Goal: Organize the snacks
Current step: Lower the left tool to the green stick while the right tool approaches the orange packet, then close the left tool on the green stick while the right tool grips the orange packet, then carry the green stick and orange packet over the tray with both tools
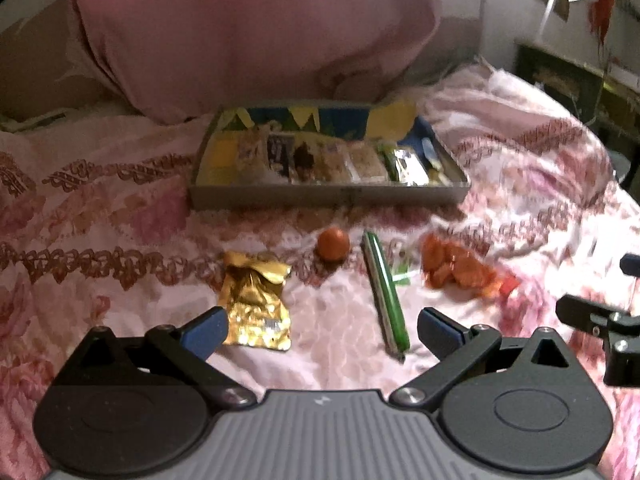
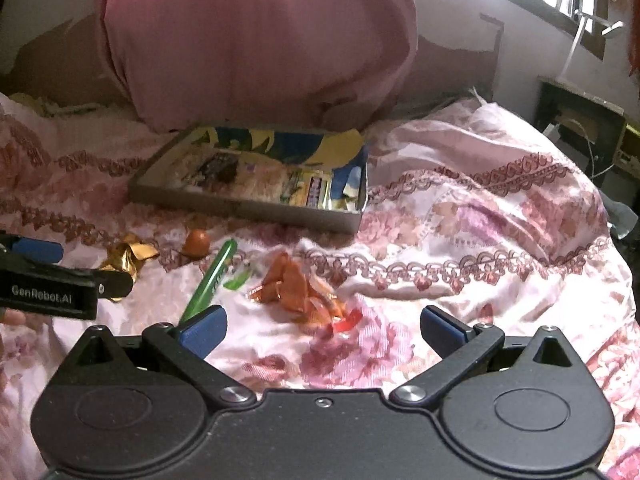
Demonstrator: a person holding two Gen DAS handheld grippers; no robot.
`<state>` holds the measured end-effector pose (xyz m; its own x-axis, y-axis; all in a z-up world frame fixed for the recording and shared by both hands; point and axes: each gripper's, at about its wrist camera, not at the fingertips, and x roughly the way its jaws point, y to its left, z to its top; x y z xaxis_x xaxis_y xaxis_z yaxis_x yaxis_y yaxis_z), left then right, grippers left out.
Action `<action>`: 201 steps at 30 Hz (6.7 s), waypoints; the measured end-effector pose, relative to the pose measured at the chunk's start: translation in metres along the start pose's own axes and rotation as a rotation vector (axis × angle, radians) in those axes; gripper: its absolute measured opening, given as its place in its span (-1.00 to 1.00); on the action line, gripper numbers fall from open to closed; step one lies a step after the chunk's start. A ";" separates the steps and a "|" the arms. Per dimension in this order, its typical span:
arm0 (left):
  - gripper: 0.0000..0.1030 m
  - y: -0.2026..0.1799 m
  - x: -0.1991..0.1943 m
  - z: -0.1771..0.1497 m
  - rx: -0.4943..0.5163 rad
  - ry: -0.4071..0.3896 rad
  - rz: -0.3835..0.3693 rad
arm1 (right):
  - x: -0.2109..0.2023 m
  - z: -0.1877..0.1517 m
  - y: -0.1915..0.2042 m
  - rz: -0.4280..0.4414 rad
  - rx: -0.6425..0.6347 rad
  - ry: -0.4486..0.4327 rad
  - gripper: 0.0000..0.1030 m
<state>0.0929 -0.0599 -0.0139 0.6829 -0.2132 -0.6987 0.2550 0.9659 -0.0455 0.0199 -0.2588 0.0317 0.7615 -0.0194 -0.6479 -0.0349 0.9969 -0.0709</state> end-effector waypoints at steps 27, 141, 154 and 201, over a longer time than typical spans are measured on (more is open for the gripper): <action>0.99 -0.019 0.042 -0.002 0.052 0.117 0.003 | 0.051 0.012 -0.016 0.015 0.034 0.104 0.99; -0.64 0.020 0.031 0.046 -0.251 0.004 -0.268 | 0.087 0.049 -0.008 0.158 -0.181 -0.105 -0.22; -0.64 0.031 0.053 0.114 -0.185 -0.150 -0.204 | 0.116 0.086 -0.006 0.153 -0.101 -0.198 -0.22; -0.63 0.055 0.184 0.122 -0.226 -0.150 -0.178 | 0.248 0.117 0.018 0.086 -0.038 -0.075 -0.08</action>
<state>0.3160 -0.0640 -0.0579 0.7388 -0.3851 -0.5530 0.2329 0.9160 -0.3267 0.2843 -0.2366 -0.0416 0.8011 0.0731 -0.5940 -0.1252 0.9910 -0.0469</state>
